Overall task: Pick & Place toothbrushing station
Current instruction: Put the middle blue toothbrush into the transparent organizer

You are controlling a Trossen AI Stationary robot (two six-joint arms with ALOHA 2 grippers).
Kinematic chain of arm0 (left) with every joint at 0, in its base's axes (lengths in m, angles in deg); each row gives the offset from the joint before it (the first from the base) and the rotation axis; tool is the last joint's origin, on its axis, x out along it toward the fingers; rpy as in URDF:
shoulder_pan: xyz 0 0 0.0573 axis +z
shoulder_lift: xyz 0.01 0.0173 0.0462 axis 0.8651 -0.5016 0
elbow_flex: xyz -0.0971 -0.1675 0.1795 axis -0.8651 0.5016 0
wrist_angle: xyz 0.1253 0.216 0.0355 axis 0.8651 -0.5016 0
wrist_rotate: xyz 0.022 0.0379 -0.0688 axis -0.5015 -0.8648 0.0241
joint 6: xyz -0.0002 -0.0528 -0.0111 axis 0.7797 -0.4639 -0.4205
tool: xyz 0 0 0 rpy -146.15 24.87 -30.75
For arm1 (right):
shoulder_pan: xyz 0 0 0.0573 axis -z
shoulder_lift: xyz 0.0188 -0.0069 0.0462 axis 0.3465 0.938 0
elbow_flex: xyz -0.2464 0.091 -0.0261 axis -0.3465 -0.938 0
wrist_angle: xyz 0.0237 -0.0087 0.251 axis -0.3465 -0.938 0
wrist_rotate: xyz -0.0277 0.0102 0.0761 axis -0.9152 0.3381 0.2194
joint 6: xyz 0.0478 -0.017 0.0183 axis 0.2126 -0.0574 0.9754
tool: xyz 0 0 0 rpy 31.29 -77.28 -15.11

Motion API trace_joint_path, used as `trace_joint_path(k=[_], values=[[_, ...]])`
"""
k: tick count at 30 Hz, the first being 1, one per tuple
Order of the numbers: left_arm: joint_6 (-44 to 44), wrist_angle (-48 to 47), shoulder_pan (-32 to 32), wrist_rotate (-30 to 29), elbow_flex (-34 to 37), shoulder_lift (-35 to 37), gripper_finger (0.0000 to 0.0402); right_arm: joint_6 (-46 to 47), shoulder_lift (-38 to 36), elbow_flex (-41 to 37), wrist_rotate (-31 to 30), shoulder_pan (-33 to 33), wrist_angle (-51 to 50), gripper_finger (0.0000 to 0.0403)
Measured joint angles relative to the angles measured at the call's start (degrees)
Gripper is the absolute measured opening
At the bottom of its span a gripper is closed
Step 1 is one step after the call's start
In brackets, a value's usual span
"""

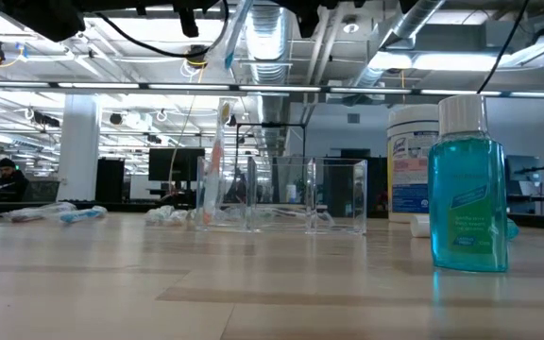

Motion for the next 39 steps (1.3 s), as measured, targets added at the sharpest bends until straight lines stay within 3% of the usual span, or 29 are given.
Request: trace_joint_path(k=[11,24,31,39], values=[[0.00,-0.85,0.61,0.15,0.04,0.05,0.0000,0.31,8.92,2.52,0.66,-0.11,2.82,0.0113],[0.02,-1.11,0.61,0.19,0.24,0.05,0.0000,0.46,9.20,3.10,3.69,0.47,2.05,0.0014],[0.01,-1.10,0.61,0.18,0.24,0.04,0.0004,0.47,9.20,3.10,3.69,0.55,2.01,0.0010],[0.04,-1.20,0.50,-6.78,0.24,0.04,0.0029,0.24,9.20,3.10,3.52,0.94,1.31,0.0009]])
